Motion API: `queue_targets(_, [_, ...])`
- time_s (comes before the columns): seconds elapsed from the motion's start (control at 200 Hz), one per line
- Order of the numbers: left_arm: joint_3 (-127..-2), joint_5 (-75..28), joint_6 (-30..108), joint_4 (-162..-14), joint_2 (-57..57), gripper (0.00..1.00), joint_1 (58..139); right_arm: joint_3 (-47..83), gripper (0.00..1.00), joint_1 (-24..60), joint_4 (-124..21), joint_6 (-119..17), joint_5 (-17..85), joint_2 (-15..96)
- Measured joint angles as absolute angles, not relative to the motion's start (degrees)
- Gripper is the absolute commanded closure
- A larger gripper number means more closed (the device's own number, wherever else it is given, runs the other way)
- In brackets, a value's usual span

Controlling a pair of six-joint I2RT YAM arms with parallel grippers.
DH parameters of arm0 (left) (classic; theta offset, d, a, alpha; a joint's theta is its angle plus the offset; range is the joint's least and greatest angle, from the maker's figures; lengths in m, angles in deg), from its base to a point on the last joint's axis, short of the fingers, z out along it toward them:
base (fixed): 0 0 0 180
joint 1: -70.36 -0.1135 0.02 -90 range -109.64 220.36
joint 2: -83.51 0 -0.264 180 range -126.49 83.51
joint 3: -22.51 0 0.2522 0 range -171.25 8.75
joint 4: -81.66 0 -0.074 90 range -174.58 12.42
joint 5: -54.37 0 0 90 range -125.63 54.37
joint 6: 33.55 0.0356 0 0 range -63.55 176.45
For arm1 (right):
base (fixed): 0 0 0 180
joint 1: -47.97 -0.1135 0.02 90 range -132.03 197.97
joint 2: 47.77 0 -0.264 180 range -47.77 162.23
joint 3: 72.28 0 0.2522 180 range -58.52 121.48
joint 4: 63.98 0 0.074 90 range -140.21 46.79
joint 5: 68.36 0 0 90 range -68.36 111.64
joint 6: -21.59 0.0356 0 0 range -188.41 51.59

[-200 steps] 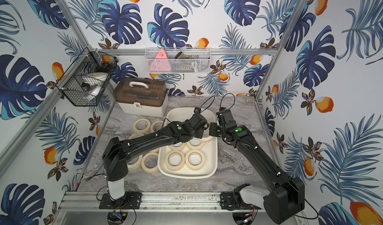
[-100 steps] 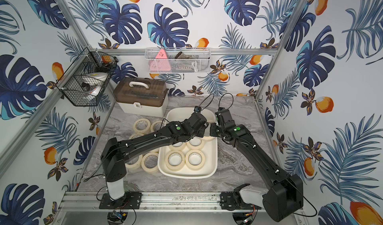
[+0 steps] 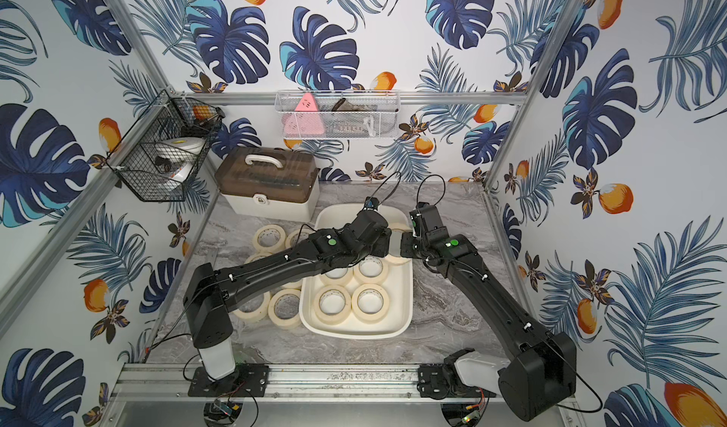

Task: Take out the art tape in the storage box
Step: Place the art tape at the center of the board.

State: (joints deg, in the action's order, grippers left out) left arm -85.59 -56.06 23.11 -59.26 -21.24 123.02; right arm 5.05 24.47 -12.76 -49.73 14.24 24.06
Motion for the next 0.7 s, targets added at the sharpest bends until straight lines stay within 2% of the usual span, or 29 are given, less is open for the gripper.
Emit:
queue_targets(0.105, [-84.3, -55.2, 23.1, -59.3, -18.5, 0.13, 122.8, 5.5, 1.0, 24.9, -12.1, -49.5, 12.9, 25.2])
queue_targets(0.24, [-82.5, -54.9, 23.2, -59.8, -15.2, 0.06, 122.6, 7.3, 1.0, 28.4, -10.2, -48.9, 10.7, 26.8])
queue_targets(0.495, [-81.2, -55.4, 23.5, -59.6, -14.4, 0.05, 121.6, 7.6, 1.0, 41.5, -10.3, -44.8, 7.1, 30.5])
queue_targets(0.701, [-79.6, -55.3, 23.5, -58.8, -14.7, 0.05, 121.1, 10.1, 1.0, 49.2, -11.1, -42.2, 3.7, 38.6])
